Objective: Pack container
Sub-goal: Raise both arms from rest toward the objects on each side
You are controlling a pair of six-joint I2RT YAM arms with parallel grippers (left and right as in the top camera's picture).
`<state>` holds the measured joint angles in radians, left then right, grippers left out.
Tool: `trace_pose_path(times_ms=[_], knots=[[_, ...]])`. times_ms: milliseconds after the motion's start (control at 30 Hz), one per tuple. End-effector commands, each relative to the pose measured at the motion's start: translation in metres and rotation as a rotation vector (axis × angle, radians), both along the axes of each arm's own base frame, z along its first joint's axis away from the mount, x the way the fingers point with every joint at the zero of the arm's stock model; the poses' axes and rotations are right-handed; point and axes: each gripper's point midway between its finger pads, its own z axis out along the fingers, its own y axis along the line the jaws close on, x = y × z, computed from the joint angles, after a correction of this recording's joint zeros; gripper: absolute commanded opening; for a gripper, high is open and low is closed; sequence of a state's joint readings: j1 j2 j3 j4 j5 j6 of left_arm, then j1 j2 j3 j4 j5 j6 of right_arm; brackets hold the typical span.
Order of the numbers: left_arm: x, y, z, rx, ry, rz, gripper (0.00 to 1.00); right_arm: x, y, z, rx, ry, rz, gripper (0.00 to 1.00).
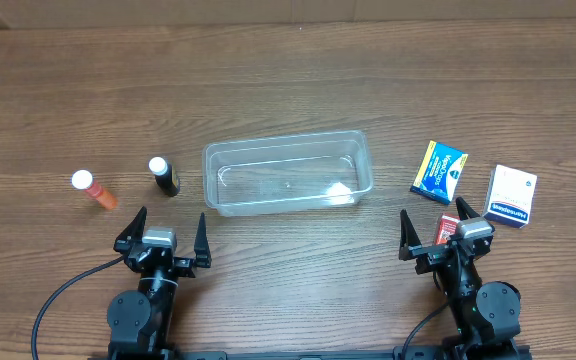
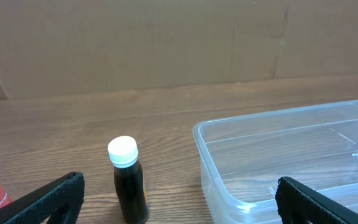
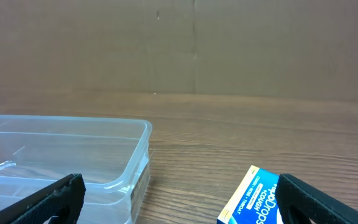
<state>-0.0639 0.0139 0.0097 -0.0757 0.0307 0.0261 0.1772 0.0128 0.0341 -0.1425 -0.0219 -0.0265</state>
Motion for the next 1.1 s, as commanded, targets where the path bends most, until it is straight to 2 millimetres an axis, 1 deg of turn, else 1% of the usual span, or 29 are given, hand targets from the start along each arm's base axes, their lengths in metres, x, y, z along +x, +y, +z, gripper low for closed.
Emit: trace_pose_path(times_ms=[0, 733, 800, 833, 900, 967, 1067], knots=[[0.0, -0.002, 0.0, 0.01, -0.007, -0.014, 1.0, 0.0, 0.0, 0.003, -0.001, -0.016, 0.001, 1.0], [0.0, -0.002, 0.0, 0.01, -0.008, -0.015, 1.0, 0.0, 0.0, 0.003, 0.0, -0.016, 0.004, 1.0], [0.0, -0.002, 0.0, 0.009, -0.008, -0.013, 1.0, 0.0, 0.0, 0.003, 0.04, -0.007, 0.001, 1.0], [0.0, -0.001, 0.001, -0.019, -0.005, -0.004, 1.0, 0.0, 0.0, 0.003, 0.061, -0.002, 0.0, 1.0], [-0.001, -0.001, 0.008, -0.08, -0.009, 0.0, 1.0, -0.001, 0.0, 0.007, 0.067, -0.008, -0.001, 1.0], [-0.004, 0.002, 0.023, -0.088, -0.027, 0.013, 1.0, -0.002, -0.003, 0.019, 0.07, -0.032, -0.019, 1.0], [-0.013, 0.014, 0.064, -0.086, -0.057, 0.078, 1.0, -0.001, -0.009, 0.037, 0.071, -0.04, -0.049, 1.0]])
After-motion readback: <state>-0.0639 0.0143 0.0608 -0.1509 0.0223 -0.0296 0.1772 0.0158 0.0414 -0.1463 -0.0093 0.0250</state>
